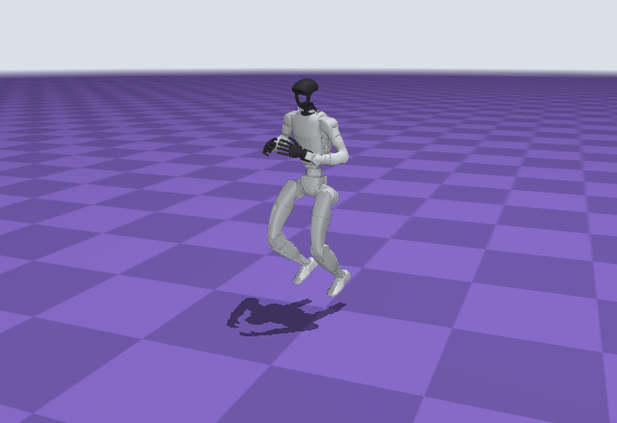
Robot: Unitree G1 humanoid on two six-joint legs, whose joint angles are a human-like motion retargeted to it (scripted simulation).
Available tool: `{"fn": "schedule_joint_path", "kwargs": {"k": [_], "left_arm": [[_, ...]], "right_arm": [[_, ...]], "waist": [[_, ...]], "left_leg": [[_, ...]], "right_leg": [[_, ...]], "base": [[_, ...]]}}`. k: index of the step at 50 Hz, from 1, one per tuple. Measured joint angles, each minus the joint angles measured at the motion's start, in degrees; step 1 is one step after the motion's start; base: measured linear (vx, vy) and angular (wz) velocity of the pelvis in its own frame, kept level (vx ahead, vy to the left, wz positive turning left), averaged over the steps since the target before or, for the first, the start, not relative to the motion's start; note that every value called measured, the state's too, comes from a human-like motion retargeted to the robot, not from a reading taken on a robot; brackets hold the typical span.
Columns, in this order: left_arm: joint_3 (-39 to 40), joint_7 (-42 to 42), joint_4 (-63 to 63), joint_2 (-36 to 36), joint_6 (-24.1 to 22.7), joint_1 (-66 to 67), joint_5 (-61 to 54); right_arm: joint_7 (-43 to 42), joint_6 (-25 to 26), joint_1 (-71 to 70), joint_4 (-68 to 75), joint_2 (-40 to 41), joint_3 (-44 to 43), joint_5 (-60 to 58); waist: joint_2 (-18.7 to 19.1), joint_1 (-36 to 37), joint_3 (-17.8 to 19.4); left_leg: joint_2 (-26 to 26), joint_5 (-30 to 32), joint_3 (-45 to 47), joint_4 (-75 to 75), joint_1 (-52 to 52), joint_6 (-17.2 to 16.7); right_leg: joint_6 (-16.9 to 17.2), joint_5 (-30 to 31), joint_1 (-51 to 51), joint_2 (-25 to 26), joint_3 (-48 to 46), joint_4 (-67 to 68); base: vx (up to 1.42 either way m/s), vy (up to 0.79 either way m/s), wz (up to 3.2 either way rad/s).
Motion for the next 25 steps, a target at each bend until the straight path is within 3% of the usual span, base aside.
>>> {"fn": "schedule_joint_path", "kwargs": {"k": [3, 5, 7, 10, 12, 15, 20, 23, 25], "left_arm": [[-0.84, -1.16, 0.32, 1.41, -1.41, 3.13, -3.63], [-1.02, -3.04, 1.63, 2.56, -1.32, 5.89, -6.46], [0.27, -4.73, 4.05, 3.17, -0.4, 9.65, -7.87], [3.76, -5.3, 8.99, 2.57, 1.69, 16.74, -6.67], [7.4, -5.1, 12.97, 1.07, 3.1, 20.78, -3.77], [11.56, -6.15, 17.84, -0.76, 4.11, 25.85, -0.48], [13.99, -8.99, 23.11, -0.84, 5.4, 31.48, 0.78], [15.31, -10.0, 26.49, -0.74, 6.12, 34.19, 0.05], [16.01, -9.65, 28.95, -1.17, 6.64, 36.37, 0.25]], "right_arm": [[-2.26, -0.27, 3.8, 1.3, -0.46, -0.29, 0.81], [-3.45, -0.23, 5.41, 1.77, -0.48, -0.89, 1.76], [-4.76, -0.22, 5.56, 2.1, -0.39, -1.63, 1.83], [-6.83, 0.03, 3.57, 3.26, -0.33, -2.64, 0.07], [-8.24, 0.33, -0.89, 6.7, -0.02, -2.15, -1.23], [-7.72, 0.34, -7.13, 11.39, 1.32, 0.42, -0.2], [-2.37, 0.61, -13.44, 13.67, 3.66, 5.09, 3.72], [1.18, 1.03, -17.36, 14.47, 4.52, 6.93, 4.96], [2.33, 1.29, -18.93, 14.99, 4.85, 7.51, 4.4]], "waist": [[3.46, -1.41, 0.78], [5.57, -0.5, 1.12], [6.7, 1.41, 1.29], [7.32, 5.31, 1.67], [6.49, 7.5, 2.54], [4.48, 10.85, 2.72], [-1.07, 14.23, 1.77], [-3.62, 15.43, 1.43], [-4.86, 15.94, 1.28]], "left_leg": [[3.32, 7.89, -0.4, 4.06, 2.21, -1.75], [5.2, 9.7, -0.39, 8.64, 2.55, -1.15], [6.14, 7.81, 0.23, 14.87, 1.47, 0.51], [6.52, 0.47, 1.53, 23.8, -2.54, 3.36], [4.88, -4.07, 2.24, 23.68, -6.38, 4.73], [0.92, -5.83, 2.67, 12.8, -10.9, 4.63], [-6.67, 7.39, 0.21, -13.5, -12.57, -0.23], [-8.84, 12.87, -2.29, -17.03, -13.46, -1.62], [-9.78, 12.08, -3.16, -11.73, -14.95, -1.05]], "right_leg": [[1.02, 0.46, -0.44, 4.64, -0.23, -16.59], [1.79, 2.09, 1.46, 7.69, -0.19, -27.89], [1.56, 2.69, 4.03, 8.66, 0.04, -31.7], [-1.34, -2.88, 7.62, 7.36, 0.16, -25.77], [-1.9, -6.65, 10.56, 5.86, 0.95, -21.43], [-1.72, -5.36, 14.96, 2.39, 0.61, -18.29], [3.17, 5.29, 16.52, -1.74, 2.09, -15.66], [3.69, 4.84, 15.17, -3.13, 3.62, -12.14], [3.51, 2.69, 14.71, -3.99, 4.72, -7.98]], "base": [[0.76, -0.04, -0.15], [0.85, -0.03, -0.49], [0.91, -0.02, -0.44], [0.95, -0.02, -0.23], [0.96, -0.04, -0.1], [0.93, -0.05, -0.51], [0.82, -0.04, -0.81], [0.72, 0.01, -1.24], [0.68, 0.05, -1.44]]}}
